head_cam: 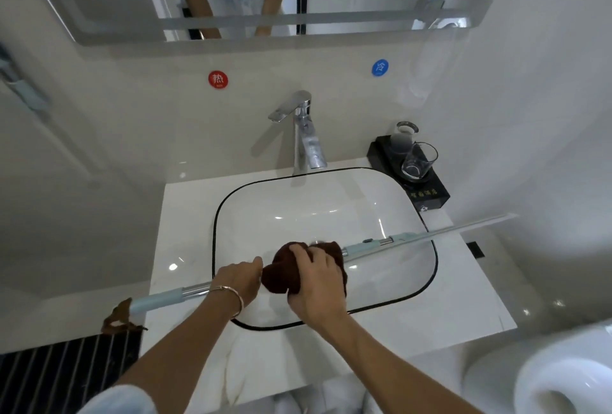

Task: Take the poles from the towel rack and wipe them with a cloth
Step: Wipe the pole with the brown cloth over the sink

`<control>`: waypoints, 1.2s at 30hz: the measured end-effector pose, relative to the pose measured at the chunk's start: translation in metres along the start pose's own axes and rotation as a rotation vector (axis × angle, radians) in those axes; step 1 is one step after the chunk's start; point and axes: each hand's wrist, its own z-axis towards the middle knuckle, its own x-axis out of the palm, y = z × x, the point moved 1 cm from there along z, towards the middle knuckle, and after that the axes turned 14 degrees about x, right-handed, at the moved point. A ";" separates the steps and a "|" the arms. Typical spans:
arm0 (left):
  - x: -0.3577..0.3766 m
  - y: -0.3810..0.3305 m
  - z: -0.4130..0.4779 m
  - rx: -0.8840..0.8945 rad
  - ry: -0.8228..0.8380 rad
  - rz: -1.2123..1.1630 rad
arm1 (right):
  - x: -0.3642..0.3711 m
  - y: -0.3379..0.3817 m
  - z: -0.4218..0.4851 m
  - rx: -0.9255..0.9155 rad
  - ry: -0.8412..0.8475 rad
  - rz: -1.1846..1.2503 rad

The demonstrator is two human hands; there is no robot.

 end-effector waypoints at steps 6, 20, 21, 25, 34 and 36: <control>-0.014 0.000 -0.006 0.017 0.018 -0.170 | -0.088 -0.012 0.030 0.191 0.373 0.958; -0.134 -0.135 0.089 0.036 -0.230 -0.008 | -0.214 -0.170 0.050 0.029 0.166 0.783; -0.138 -0.146 0.096 0.030 -0.233 -0.006 | -0.216 -0.187 0.052 0.051 0.173 0.788; -0.153 -0.181 0.121 -0.007 -0.281 -0.017 | -0.226 -0.250 0.061 0.160 0.160 0.740; -0.137 -0.225 0.107 -0.104 -0.343 -0.021 | -0.137 -0.327 0.099 0.312 0.169 0.210; -0.127 -0.226 0.097 -0.127 -0.309 -0.018 | -0.101 -0.337 0.095 0.285 0.301 -0.065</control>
